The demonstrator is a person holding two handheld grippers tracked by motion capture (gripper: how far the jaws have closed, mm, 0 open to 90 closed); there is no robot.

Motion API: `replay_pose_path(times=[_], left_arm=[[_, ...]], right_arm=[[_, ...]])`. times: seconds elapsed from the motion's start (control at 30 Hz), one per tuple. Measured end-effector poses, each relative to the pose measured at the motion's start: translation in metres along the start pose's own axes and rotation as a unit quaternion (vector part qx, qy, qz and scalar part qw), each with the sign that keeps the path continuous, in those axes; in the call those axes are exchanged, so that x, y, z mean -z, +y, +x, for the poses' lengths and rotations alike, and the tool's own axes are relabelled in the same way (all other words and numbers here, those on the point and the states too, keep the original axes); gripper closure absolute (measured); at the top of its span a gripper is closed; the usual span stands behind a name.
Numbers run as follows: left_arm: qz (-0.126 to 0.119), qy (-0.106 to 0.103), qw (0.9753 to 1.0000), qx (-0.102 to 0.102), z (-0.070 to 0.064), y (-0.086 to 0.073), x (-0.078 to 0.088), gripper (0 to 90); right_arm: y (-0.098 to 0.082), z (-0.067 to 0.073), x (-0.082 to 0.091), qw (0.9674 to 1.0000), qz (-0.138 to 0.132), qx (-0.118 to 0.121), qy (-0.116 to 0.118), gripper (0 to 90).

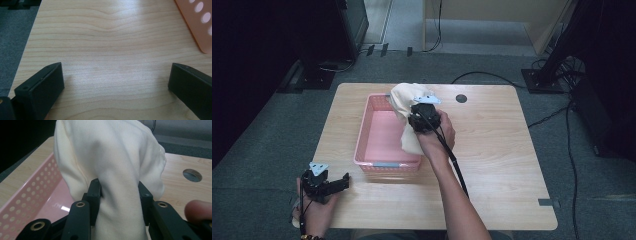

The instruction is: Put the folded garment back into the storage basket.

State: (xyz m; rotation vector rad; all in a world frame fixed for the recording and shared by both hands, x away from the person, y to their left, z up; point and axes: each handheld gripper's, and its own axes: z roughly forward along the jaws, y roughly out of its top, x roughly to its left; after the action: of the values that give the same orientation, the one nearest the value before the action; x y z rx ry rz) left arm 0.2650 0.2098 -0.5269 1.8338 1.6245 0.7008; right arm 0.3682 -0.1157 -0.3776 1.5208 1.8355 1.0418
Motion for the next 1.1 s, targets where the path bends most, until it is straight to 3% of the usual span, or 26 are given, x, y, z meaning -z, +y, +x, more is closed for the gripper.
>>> replay_pose_path(times=[0.73, 0.93, 1.1], left_arm=[[0.0, 0.0, 1.0, 0.0, 0.0, 0.0, 0.0, 0.3], [-0.001, 0.0, 1.0, 0.0, 0.0, 0.0, 0.0, 0.3], [0.0, 0.0, 1.0, 0.0, 0.0, 0.0, 0.0, 0.3]], right_arm=[[-0.002, 0.041, -0.024, 0.9997, 0.001, -0.009, 0.025, 65.3], [-0.005, 0.052, -0.034, 0.9998, -0.004, 0.0, 0.02, 64.7], [-0.009, 0.06, -0.043, 0.9996, -0.003, -0.008, 0.026, 64.6]])
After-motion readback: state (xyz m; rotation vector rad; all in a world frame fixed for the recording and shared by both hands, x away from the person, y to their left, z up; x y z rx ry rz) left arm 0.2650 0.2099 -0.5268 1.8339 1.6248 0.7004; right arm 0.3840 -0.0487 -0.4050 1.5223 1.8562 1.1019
